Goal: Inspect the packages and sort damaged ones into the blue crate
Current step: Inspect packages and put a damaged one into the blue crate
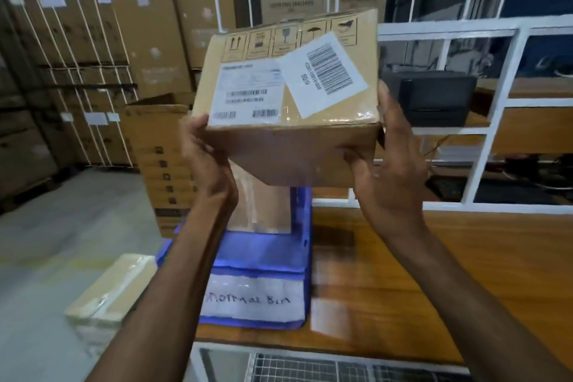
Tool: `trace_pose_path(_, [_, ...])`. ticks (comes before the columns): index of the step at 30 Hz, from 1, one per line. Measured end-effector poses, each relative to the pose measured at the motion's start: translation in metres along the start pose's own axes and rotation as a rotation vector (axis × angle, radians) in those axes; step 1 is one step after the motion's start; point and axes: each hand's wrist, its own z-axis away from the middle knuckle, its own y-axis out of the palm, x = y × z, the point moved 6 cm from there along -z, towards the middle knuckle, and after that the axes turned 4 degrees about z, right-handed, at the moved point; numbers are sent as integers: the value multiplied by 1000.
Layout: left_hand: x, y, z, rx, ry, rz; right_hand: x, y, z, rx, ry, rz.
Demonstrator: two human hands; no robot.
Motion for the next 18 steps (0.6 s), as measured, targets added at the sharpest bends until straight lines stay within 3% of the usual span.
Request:
trace_pose_path(9, [-43, -82, -91, 51, 46, -226, 40, 127, 27, 100, 297, -129])
trace_pose_path(18, [-5, -147, -107, 60, -150, -509, 37, 177, 58, 305, 502, -80])
